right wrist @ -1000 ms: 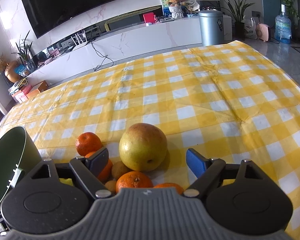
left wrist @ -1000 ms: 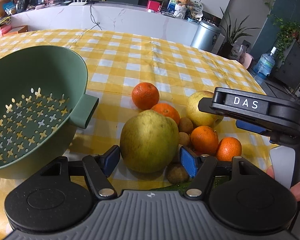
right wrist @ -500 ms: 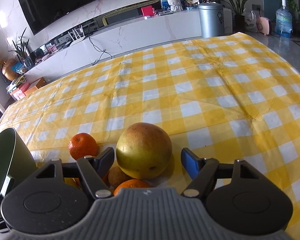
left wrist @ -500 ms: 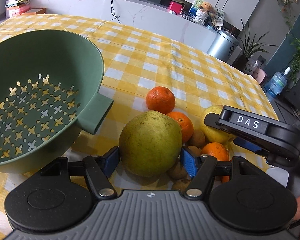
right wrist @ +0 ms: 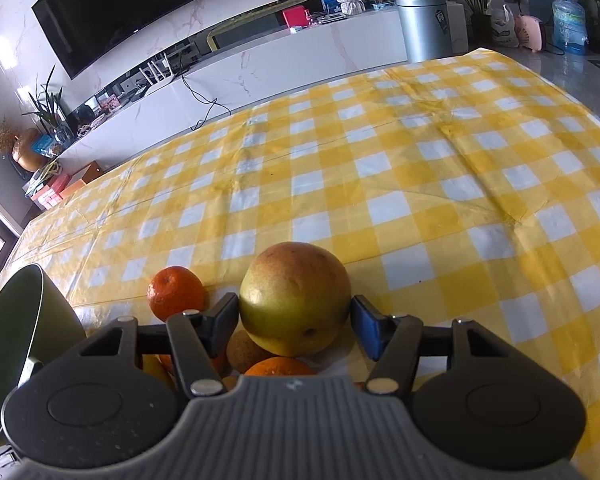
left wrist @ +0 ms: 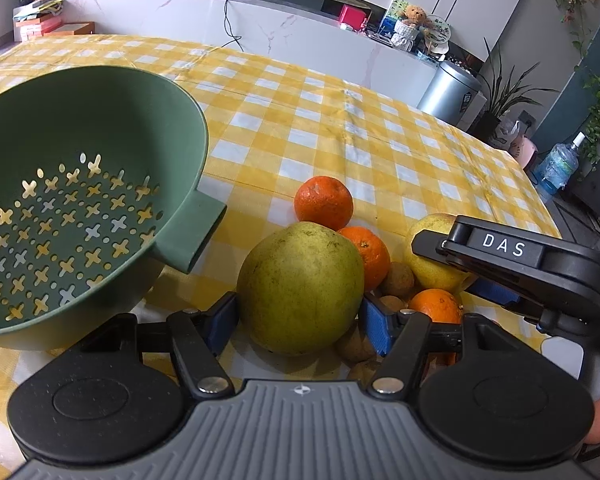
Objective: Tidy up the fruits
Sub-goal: 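Carry the pomelo into the green colander with the left tool while the right tool drops the apple in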
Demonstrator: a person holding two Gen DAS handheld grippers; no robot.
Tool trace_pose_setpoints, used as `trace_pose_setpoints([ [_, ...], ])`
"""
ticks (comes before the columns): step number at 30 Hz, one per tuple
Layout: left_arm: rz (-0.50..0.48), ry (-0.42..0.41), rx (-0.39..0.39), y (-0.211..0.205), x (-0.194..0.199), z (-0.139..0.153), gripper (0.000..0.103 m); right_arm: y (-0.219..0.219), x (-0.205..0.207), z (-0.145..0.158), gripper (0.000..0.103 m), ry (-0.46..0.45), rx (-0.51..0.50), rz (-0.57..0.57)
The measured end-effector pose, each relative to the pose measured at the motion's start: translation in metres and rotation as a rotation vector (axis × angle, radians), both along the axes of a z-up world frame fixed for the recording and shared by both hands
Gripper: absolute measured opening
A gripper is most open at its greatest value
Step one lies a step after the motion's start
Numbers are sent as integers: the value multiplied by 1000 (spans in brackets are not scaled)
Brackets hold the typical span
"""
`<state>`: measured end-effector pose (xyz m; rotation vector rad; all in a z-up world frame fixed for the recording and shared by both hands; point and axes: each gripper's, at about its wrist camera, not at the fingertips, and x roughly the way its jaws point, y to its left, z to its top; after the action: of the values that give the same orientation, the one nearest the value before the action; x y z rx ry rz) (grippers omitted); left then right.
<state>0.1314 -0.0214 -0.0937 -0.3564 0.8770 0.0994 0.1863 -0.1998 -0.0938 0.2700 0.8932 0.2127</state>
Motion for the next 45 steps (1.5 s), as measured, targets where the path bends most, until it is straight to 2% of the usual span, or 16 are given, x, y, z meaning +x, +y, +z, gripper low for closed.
trace_pose_setpoints([
  [11,-37,-62,22,-6,-21,25,74,-5,-11,14,58,-63,15,0],
  [24,-99,-154,6,10,-49,77,74,-9,-45,40,58,-168,28,49],
  [33,-81,-165,11,57,-54,108,74,25,-84,68,57,-288,-1,196],
  [45,-21,-112,21,118,-44,107,72,99,-96,92,57,-352,-102,441],
])
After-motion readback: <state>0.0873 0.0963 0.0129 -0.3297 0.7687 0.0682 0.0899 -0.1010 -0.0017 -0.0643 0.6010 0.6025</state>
